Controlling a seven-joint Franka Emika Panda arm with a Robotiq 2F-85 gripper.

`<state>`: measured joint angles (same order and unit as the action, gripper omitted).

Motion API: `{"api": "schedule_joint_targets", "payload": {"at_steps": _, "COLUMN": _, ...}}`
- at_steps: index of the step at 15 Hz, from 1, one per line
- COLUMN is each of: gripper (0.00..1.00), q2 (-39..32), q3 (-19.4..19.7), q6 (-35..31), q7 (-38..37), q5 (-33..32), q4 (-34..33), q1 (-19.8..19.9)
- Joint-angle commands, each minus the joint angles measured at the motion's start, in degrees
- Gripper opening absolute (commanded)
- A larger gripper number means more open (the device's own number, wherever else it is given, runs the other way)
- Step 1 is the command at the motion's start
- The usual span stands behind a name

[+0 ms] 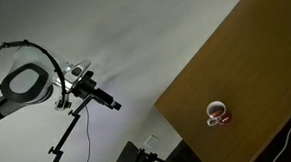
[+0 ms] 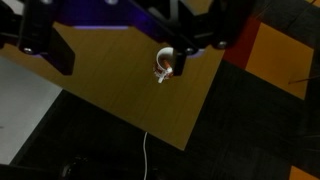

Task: Take the orange marker out of the maroon mug

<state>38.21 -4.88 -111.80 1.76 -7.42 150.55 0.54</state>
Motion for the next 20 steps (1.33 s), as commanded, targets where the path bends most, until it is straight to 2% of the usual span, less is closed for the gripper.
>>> {"api": "schedule_joint_targets", "payload": {"at_steps": 1, "gripper": 1.00, "q2": -2.29, "q3": 0.61, "q6": -2.40, "q7": -1.65, "q5": -3.00, "q4": -2.98, "q1": 0.58}}
{"api": "schedule_joint_targets", "payload": {"at_steps": 5, "gripper": 1.00, "q2": -7.14, "q3": 1.53, "q6": -3.83, "q7": -0.77, "q5": -6.41, "q4": -6.45, "q1": 2.13}}
{"api": "schedule_joint_targets", "payload": {"at_steps": 8, "gripper": 1.00, "q2": -11.64, "q3": 4.32, "q6": -6.45, "q7": 0.27, "q5": -5.78, "q4": -8.25, "q1": 2.47}}
{"api": "schedule_joint_targets", "payload": {"at_steps": 14, "gripper": 1.00, "q2": -21.65, "q3": 8.43, "q6": -17.79, "q7": 1.72, "q5": -5.14, "q4": -9.09, "q1": 3.13}}
{"api": "schedule_joint_targets", "payload": {"at_steps": 20, "gripper": 1.00, "q2": -29.94, "q3": 9.64, "q6": -26.70, "q7": 2.91, "q5": -4.91, "q4": -8.57, "q1": 3.61}}
